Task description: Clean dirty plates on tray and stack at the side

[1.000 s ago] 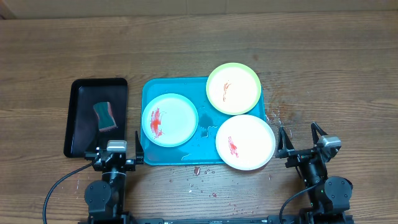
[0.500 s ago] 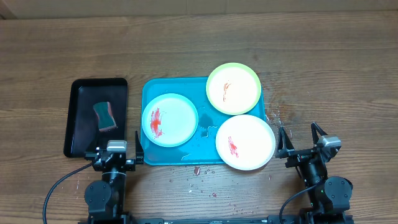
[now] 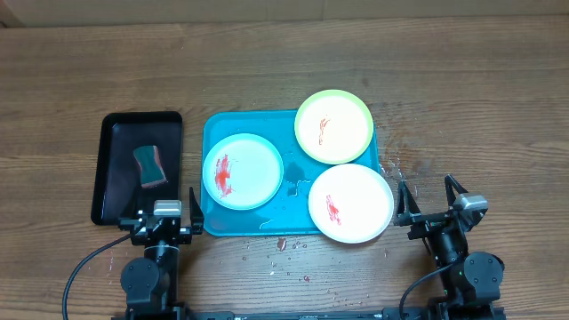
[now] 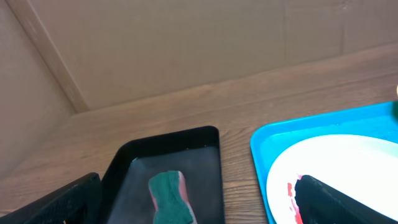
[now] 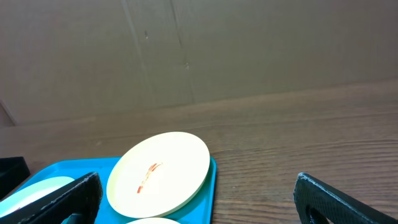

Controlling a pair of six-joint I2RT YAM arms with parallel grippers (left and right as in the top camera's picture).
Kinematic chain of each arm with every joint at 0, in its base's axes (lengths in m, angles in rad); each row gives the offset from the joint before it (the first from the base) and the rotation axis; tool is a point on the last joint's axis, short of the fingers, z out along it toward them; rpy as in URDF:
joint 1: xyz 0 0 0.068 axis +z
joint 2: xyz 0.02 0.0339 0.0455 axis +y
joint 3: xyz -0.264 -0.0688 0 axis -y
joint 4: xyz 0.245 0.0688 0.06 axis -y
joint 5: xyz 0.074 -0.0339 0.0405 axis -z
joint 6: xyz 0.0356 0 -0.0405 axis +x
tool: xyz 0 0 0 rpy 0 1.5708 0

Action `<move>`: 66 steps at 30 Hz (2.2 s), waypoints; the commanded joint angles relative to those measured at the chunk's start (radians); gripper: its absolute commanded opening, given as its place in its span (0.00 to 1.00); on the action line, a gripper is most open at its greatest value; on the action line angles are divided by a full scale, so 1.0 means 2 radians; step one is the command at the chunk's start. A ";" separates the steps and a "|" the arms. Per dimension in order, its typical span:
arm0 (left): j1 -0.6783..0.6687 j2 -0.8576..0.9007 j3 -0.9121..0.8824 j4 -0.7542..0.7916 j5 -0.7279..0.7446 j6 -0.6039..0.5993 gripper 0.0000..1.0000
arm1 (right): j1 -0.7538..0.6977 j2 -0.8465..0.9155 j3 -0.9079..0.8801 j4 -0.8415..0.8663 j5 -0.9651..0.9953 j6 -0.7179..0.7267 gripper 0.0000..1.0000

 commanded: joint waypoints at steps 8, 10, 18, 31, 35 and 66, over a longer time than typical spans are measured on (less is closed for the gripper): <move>-0.003 -0.004 0.006 -0.001 0.054 -0.104 1.00 | -0.001 -0.001 0.007 0.002 -0.011 -0.006 1.00; -0.003 -0.003 0.027 -0.008 0.065 -0.107 1.00 | -0.001 -0.001 0.020 0.003 -0.015 -0.006 1.00; -0.003 0.077 0.187 -0.153 0.071 -0.111 1.00 | -0.001 0.054 0.107 -0.021 -0.089 -0.005 1.00; -0.003 0.439 0.564 -0.386 0.084 -0.137 1.00 | -0.001 0.356 0.421 -0.204 -0.168 -0.006 1.00; -0.003 0.585 0.723 -0.529 0.121 -0.137 1.00 | -0.001 0.467 0.550 -0.333 -0.168 -0.007 1.00; 0.063 0.865 0.968 -0.710 -0.038 -0.225 0.97 | 0.259 0.917 0.702 -0.341 0.021 0.181 0.55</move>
